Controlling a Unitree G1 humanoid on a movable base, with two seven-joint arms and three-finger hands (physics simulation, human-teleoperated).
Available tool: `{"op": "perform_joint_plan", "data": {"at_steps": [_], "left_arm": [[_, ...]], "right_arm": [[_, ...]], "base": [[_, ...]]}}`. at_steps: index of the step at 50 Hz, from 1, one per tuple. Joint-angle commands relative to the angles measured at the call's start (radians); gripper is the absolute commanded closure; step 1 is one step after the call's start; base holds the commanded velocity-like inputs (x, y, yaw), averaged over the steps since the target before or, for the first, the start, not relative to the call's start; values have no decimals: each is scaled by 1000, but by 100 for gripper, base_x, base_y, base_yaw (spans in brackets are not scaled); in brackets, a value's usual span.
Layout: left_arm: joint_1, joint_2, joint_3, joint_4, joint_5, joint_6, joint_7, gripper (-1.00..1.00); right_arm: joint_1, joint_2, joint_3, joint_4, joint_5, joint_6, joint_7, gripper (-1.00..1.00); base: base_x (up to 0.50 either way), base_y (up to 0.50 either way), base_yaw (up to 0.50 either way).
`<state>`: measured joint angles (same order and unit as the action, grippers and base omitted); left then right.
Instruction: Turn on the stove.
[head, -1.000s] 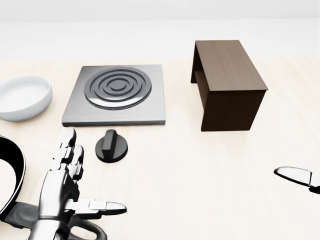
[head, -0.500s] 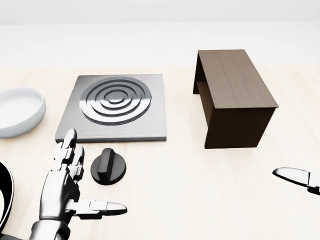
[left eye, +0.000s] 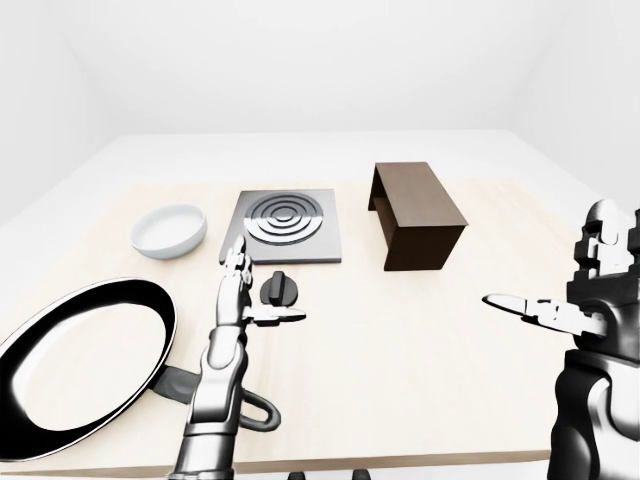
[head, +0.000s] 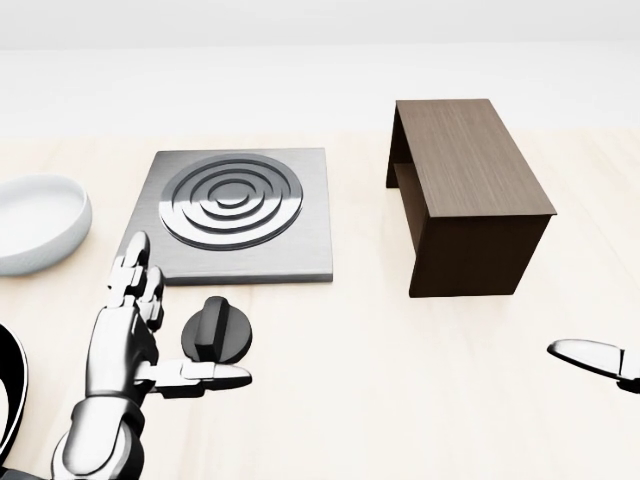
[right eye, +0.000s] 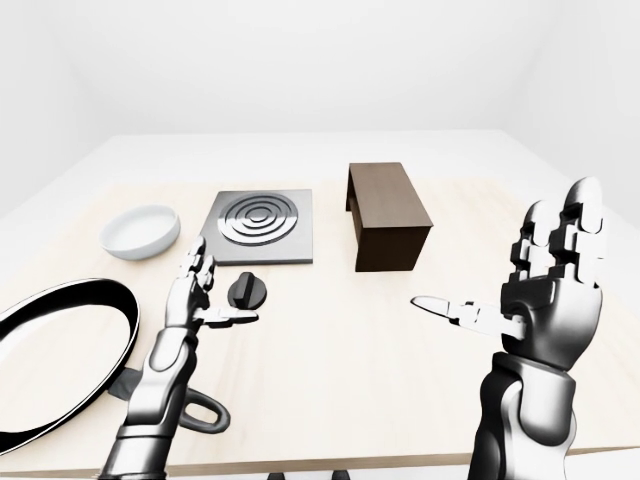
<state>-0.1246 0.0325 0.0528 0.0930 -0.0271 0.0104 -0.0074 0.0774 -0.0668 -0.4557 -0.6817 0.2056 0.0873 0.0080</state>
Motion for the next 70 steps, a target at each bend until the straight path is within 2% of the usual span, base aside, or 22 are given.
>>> {"op": "perform_joint_plan", "data": {"at_steps": [1, 5, 8, 9, 23, 28, 43, 44, 46, 70], "left_arm": [[-97, 9, 4, 148, 7, -46, 28, -100], [-121, 6, -1, 196, 12, -67, 35, -100], [-145, 6, -3, 253, 17, -97, 38, -100], [-149, 6, -3, 264, 16, -98, 38, -100], [-126, -9, -27, 375, 44, -98, 28, -100], [-136, -5, -19, 429, 45, -98, 28, -100], [-129, -1, -17, 459, 50, -98, 32, -100], [-112, -17, -42, 516, 77, -98, 33, -100], [-115, -18, -41, 531, 82, -98, 34, -100], [-58, -42, -70, 458, 115, -98, 21, -100]], "right_arm": [[2, 2, 2, 3, -1, 0, 4, -100], [3, 2, -2, 4, 2, 0, 5, -100], [4, 2, -2, -5, 1, 0, 3, -100], [4, 2, -3, -4, 1, 0, 3, -100], [7, 5, -6, -18, 11, 0, 5, -100], [5, 3, -16, -28, 21, 0, 6, -100], [5, 2, -13, -17, 18, 0, 7, -100], [3, 1, -12, -14, 18, 0, 6, -100], [1, 1, -9, -6, 14, 0, 5, -100], [3, -1, -10, 0, 16, 0, 5, -100]], "base": [[0, 0, 0], [0, 0, 0], [0, 0, 0], [0, 0, 0], [0, 0, 0], [0, 0, 0], [0, 0, 0], [0, 0, 0], [0, 0, 0], [0, 0, 0]]}}
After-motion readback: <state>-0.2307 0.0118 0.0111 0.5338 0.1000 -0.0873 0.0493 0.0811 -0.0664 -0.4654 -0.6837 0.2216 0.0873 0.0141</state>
